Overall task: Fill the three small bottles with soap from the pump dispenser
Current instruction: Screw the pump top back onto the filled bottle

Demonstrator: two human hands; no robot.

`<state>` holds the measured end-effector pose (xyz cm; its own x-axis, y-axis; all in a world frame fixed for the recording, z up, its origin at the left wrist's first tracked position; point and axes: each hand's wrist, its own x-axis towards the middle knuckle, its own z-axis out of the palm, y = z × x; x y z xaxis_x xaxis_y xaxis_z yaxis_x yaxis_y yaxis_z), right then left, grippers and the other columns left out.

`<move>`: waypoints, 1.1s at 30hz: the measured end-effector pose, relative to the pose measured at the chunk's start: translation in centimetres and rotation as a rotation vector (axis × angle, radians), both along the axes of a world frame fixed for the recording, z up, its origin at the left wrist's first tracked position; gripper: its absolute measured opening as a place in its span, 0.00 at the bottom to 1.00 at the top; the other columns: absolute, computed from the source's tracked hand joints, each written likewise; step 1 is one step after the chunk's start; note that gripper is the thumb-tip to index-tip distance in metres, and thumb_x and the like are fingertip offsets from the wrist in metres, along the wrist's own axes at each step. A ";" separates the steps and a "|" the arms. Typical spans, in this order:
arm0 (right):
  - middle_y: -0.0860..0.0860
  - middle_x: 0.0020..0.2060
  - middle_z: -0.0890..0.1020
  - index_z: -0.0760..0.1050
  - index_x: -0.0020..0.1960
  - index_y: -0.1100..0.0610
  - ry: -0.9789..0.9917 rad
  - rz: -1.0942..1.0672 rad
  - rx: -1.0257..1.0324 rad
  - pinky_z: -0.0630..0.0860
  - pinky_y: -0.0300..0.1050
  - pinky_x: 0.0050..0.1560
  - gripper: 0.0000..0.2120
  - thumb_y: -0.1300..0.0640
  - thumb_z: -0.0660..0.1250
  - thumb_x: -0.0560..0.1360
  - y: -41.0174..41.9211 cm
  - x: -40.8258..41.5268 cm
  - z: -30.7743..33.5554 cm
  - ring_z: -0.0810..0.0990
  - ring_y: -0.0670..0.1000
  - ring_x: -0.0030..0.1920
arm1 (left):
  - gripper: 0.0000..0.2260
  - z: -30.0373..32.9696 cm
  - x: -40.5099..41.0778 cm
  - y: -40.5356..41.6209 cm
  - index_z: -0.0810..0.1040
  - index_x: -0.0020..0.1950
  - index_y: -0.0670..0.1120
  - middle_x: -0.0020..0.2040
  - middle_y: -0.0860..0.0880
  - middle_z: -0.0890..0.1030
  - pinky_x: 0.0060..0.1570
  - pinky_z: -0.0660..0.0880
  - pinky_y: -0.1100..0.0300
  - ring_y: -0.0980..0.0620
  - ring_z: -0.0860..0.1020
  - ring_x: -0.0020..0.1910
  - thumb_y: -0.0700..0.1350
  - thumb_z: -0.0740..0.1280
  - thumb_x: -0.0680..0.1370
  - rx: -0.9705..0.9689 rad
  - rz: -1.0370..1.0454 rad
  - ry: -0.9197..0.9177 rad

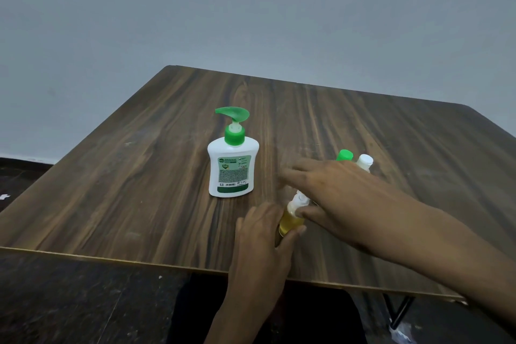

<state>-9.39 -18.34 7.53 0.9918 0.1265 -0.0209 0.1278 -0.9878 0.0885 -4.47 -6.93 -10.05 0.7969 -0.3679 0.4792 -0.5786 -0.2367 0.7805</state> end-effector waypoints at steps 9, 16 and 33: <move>0.41 0.32 0.54 0.47 0.39 0.44 -0.200 0.083 -0.026 0.67 0.47 0.25 0.40 0.65 0.79 0.58 -0.2 0.0 -2.6 0.65 0.50 0.27 | 0.15 -0.1 -0.2 0.0 0.73 0.63 0.63 0.54 0.67 0.76 0.54 0.76 0.49 0.61 0.75 0.53 0.59 0.64 0.76 0.004 -0.015 -0.013; 0.46 0.39 0.79 0.73 0.43 0.47 -0.119 -0.038 0.119 0.75 0.48 0.40 0.07 0.57 0.70 0.73 -0.4 -0.3 -1.4 0.80 0.50 0.41 | 0.16 0.3 -0.2 0.2 0.75 0.63 0.61 0.58 0.62 0.78 0.51 0.74 0.56 0.63 0.76 0.52 0.57 0.67 0.76 -0.044 0.004 -0.039; 0.47 0.32 0.77 0.67 0.36 0.49 -0.312 -0.164 0.247 0.71 0.48 0.36 0.18 0.43 0.70 0.77 -0.9 -0.4 -3.2 0.78 0.52 0.35 | 0.18 1.0 -0.4 0.4 0.74 0.63 0.60 0.58 0.82 0.73 0.55 0.71 0.74 0.75 0.74 0.56 0.58 0.68 0.74 -0.011 0.024 -0.101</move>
<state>-9.80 -19.22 4.33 0.9533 -0.0698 0.2940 -0.0282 -0.9893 -0.1434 -4.90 -6.56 -9.07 0.7526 -0.3439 0.5616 -0.6490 -0.2429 0.7210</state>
